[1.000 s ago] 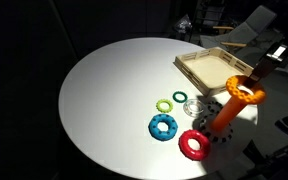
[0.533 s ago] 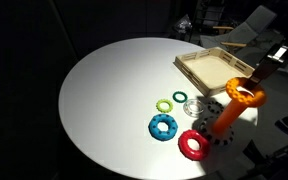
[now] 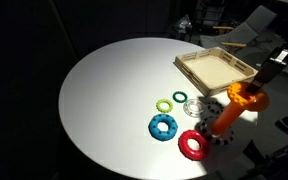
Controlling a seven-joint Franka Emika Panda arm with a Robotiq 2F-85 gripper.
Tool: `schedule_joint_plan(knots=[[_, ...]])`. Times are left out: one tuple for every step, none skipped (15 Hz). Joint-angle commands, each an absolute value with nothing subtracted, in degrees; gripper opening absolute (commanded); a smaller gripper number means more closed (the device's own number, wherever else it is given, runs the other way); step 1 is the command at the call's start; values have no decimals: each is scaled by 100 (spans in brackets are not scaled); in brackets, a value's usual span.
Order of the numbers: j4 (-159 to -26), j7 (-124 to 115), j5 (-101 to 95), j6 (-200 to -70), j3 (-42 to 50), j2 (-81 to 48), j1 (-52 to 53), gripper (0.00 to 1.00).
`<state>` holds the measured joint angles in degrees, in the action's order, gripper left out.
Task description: Pick up the orange ring and put it on the ring holder
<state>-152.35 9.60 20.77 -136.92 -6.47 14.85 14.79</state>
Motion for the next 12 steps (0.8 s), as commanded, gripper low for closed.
schedule_joint_plan(knots=[[-15118, 975, 1977, -13482, -626, 1455, 1398, 57], [-15120, 972, 1968, -13484, -629, 1453, 1392, 66], [-15122, 960, 1950, -13493, -633, 1453, 1381, 74], [-15120, 961, 1945, -13489, -629, 1454, 1372, 81], [-15118, 957, 1934, -13489, -627, 1455, 1359, 89], [-15117, 950, 1918, -13493, -628, 1455, 1347, 98], [-15116, 942, 1897, -13497, -626, 1455, 1330, 100], [-15115, 940, 1874, -13497, -623, 1457, 1314, 100], [-15114, 943, 1851, -13492, -613, 1467, 1292, 100], [-15113, 934, 1819, -13495, -607, 1474, 1265, 100], [-15108, 909, 1768, -13493, -600, 1477, 1226, 100], [-15102, 858, 1690, -13504, -598, 1469, 1177, 100]])
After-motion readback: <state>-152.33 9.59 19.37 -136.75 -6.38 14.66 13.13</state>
